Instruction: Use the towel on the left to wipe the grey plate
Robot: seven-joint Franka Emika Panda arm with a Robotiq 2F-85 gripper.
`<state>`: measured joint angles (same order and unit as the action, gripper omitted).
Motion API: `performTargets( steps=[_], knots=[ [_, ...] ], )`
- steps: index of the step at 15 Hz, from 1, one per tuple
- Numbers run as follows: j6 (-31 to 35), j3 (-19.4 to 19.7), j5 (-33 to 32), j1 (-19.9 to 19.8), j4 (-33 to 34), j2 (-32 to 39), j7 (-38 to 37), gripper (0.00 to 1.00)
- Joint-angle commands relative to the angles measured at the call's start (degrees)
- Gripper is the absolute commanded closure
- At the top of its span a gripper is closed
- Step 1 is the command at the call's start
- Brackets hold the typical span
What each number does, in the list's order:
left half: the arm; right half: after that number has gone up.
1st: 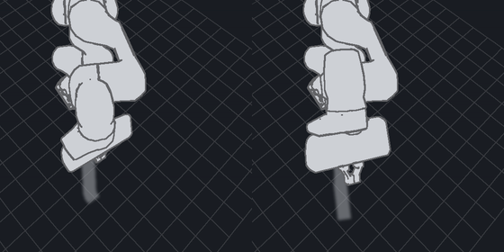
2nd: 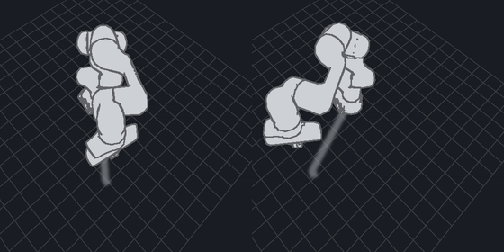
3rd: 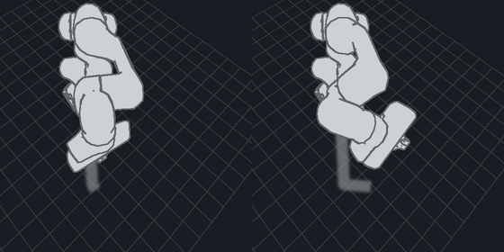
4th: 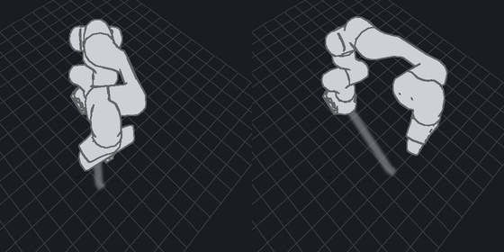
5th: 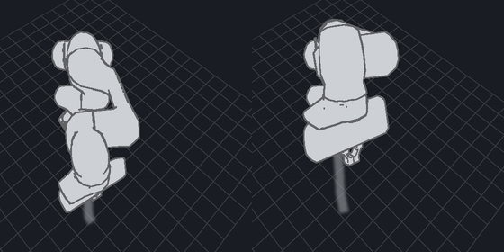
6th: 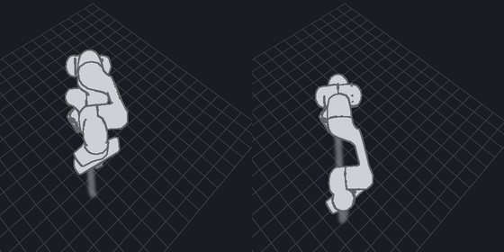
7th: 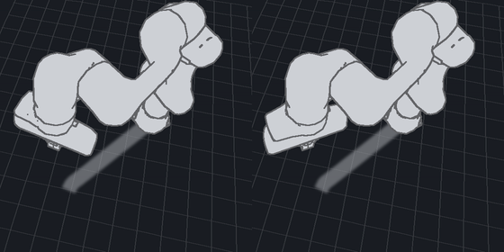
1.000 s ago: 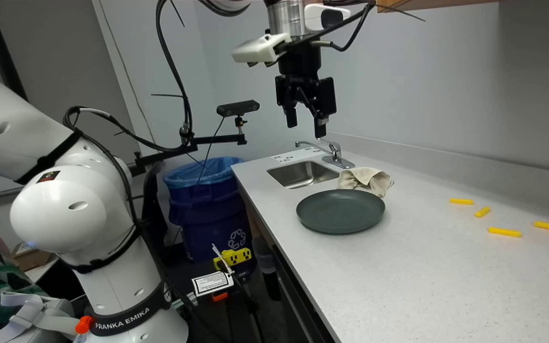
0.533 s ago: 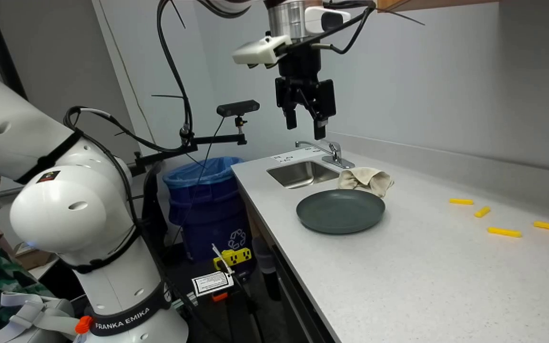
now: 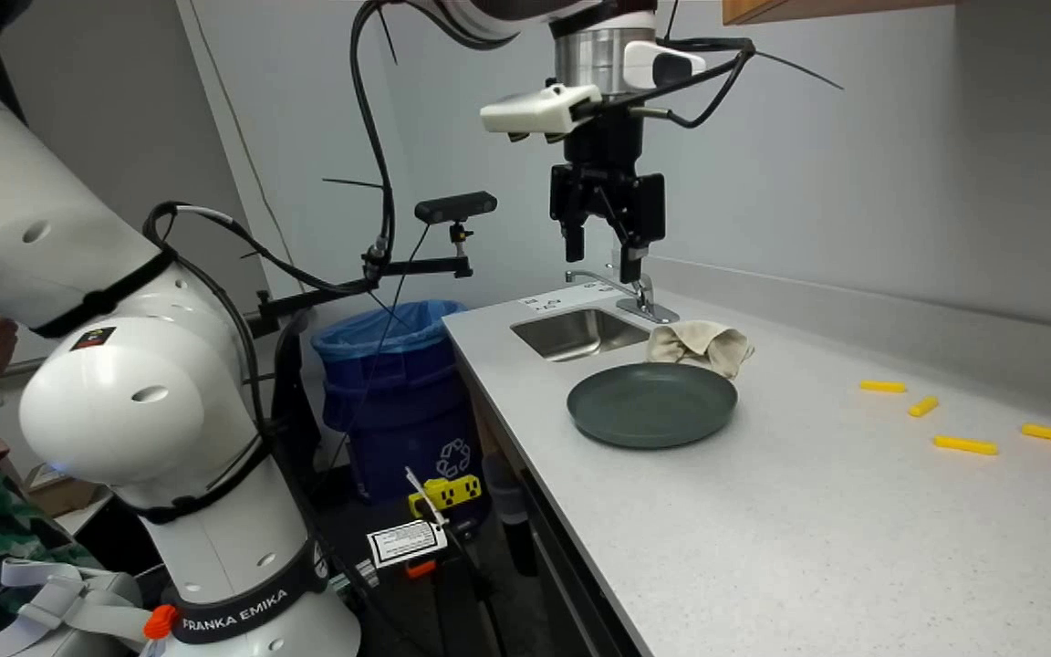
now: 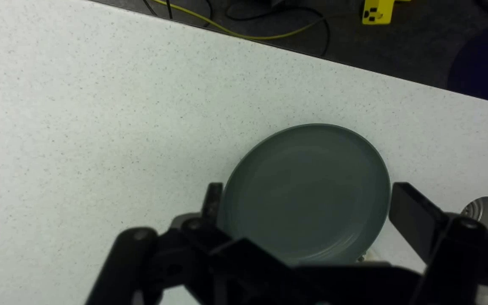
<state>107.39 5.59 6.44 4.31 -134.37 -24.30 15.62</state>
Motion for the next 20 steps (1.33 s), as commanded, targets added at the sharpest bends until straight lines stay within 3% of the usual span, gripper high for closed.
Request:
performTargets(
  steps=[1,7,20],
  knots=[
    [-0.2,-0.8,0.3,-0.8,0.7,1.0,0.2,0.00],
    [-0.8,-1.8,0.2,0.1,3.4,4.1,1.2,0.00],
    [3.9,-11.9,-0.5,5.1,20.2,24.5,11.8,0.00]
  ],
)
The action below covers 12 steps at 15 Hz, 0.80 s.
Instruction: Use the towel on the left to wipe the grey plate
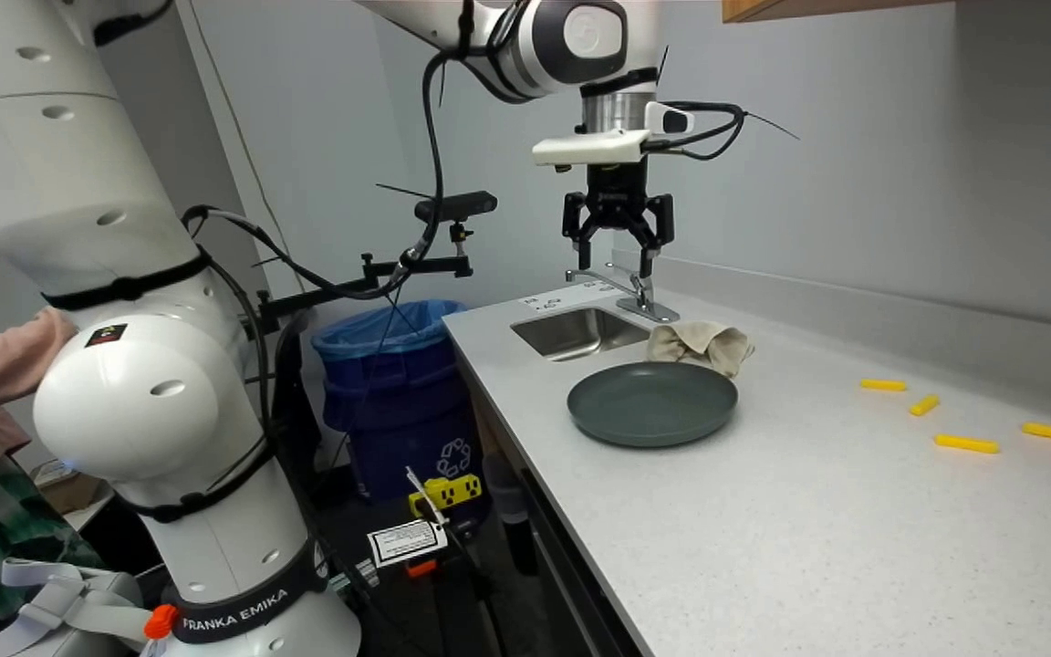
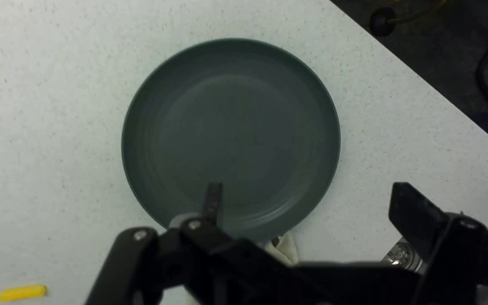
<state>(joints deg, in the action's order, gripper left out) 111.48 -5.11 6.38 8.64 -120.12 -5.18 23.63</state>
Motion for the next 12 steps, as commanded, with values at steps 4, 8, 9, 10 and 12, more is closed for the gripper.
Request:
performTargets(
  steps=[4,8,9,10,12],
  knots=[
    [0.1,-2.1,0.0,-0.1,3.5,4.2,2.0,0.00],
    [0.1,-1.8,0.0,-0.2,3.4,3.9,2.0,0.00],
    [0.1,-1.8,0.0,-0.2,3.4,3.9,2.0,0.00],
    [0.1,-1.8,0.0,-0.2,3.4,3.9,2.0,0.00],
    [-0.3,-1.8,-0.2,-0.2,3.5,4.0,2.3,0.00]
  ],
)
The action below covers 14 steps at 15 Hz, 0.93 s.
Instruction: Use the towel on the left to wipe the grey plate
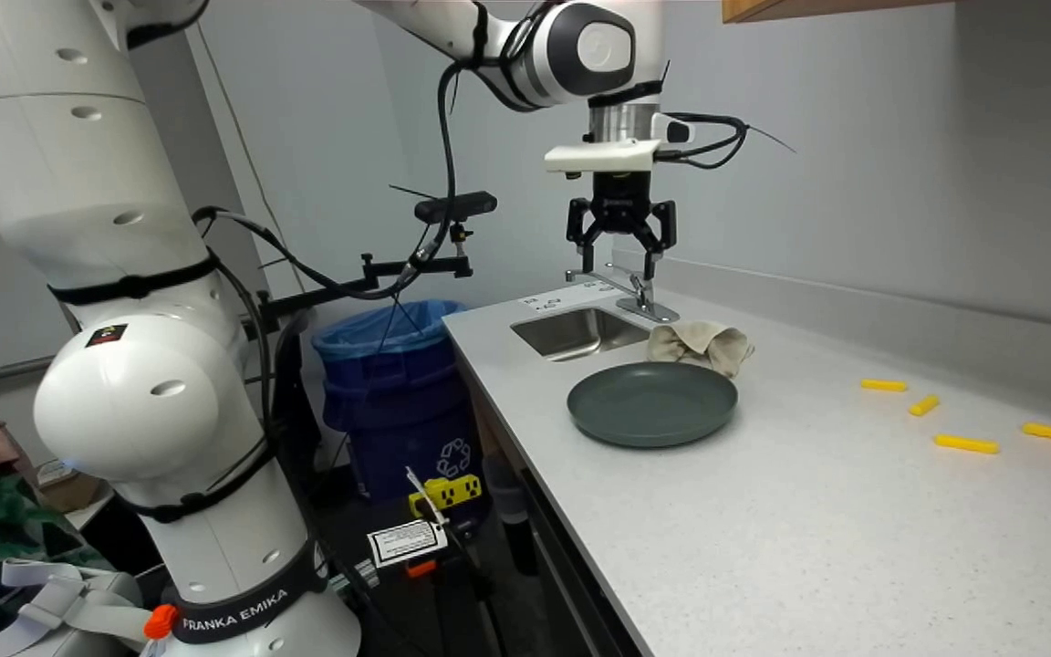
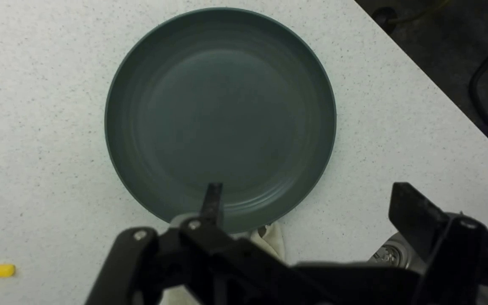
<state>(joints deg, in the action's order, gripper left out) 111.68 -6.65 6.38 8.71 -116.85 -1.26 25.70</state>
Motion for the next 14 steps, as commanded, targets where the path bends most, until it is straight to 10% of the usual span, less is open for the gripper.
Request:
performTargets(
  steps=[1,14],
  knots=[
    [-0.7,-0.3,-1.6,-0.3,0.3,0.2,0.4,0.00],
    [19.1,-6.1,-13.0,1.7,17.8,19.6,6.1,0.00]
  ],
)
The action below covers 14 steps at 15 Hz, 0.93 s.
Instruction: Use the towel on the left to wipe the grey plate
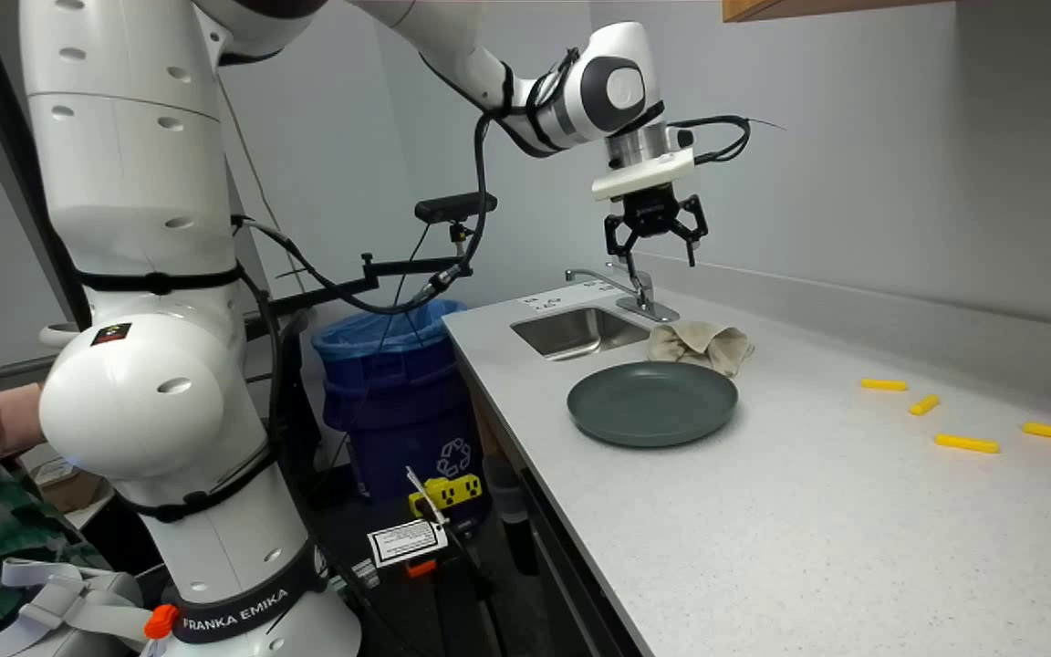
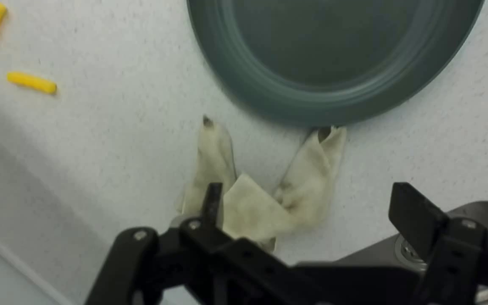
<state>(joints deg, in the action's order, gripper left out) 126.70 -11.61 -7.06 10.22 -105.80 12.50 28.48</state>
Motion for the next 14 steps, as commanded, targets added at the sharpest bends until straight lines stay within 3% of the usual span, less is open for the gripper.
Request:
performTargets(
  steps=[1,8,14],
  knots=[
    [5.9,-1.7,0.5,0.2,8.1,7.3,3.8,0.00],
    [16.2,-4.3,1.9,0.0,10.6,15.7,2.8,0.00],
    [17.8,-4.4,0.5,0.6,12.4,22.2,2.0,0.00]
  ],
)
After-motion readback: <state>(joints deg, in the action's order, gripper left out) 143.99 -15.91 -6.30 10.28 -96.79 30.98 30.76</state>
